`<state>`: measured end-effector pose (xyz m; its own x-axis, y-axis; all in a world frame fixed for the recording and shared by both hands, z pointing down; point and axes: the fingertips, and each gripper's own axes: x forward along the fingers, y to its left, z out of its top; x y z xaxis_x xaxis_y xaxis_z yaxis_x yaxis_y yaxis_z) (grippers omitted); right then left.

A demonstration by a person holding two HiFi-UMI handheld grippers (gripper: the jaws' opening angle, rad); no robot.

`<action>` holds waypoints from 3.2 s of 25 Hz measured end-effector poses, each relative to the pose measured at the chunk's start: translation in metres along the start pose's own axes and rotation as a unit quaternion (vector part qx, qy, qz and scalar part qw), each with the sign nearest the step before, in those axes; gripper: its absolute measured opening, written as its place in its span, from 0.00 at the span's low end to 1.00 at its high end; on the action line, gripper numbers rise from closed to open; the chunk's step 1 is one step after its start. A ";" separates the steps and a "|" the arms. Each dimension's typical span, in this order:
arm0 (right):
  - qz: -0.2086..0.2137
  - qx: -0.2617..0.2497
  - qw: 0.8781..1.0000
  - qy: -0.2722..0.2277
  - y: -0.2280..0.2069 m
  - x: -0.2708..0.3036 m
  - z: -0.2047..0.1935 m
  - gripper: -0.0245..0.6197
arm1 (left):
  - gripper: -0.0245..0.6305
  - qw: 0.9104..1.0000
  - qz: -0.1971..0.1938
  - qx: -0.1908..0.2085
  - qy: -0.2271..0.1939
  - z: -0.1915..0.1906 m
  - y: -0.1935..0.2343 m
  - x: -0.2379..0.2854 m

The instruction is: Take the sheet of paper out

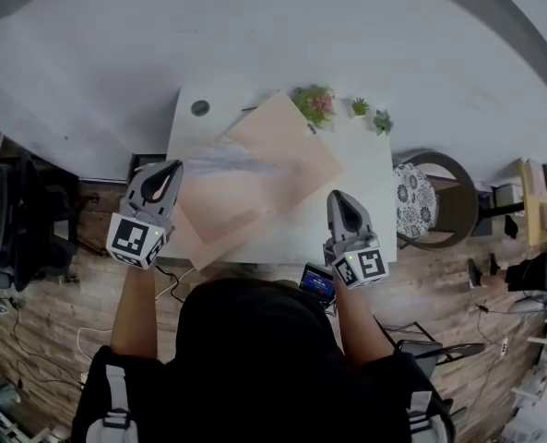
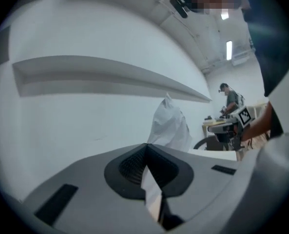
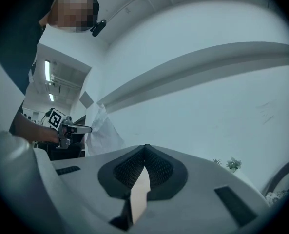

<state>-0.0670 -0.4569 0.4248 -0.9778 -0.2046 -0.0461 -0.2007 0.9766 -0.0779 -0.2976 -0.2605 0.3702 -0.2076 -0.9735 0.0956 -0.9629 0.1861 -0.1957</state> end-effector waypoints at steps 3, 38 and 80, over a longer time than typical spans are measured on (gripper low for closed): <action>0.008 -0.007 1.000 -0.002 0.006 -0.018 0.004 0.05 | 0.04 0.996 0.058 -0.056 -0.034 0.002 -0.003 -0.032; 0.057 0.020 0.998 0.033 0.122 -0.259 -0.023 0.05 | 0.04 0.968 0.121 -0.216 -0.032 -0.046 -0.223 -0.248; 0.021 -0.020 0.999 0.046 0.266 -0.388 -0.025 0.05 | 0.04 0.960 0.089 -0.260 -0.046 -0.072 -0.284 -0.410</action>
<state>0.2578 -0.1158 0.4468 -0.9864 -0.1585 0.0426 -0.1602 0.9863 -0.0389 0.0481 0.0958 0.4572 -0.3843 -0.9231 0.0140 -0.8743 0.3688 0.3157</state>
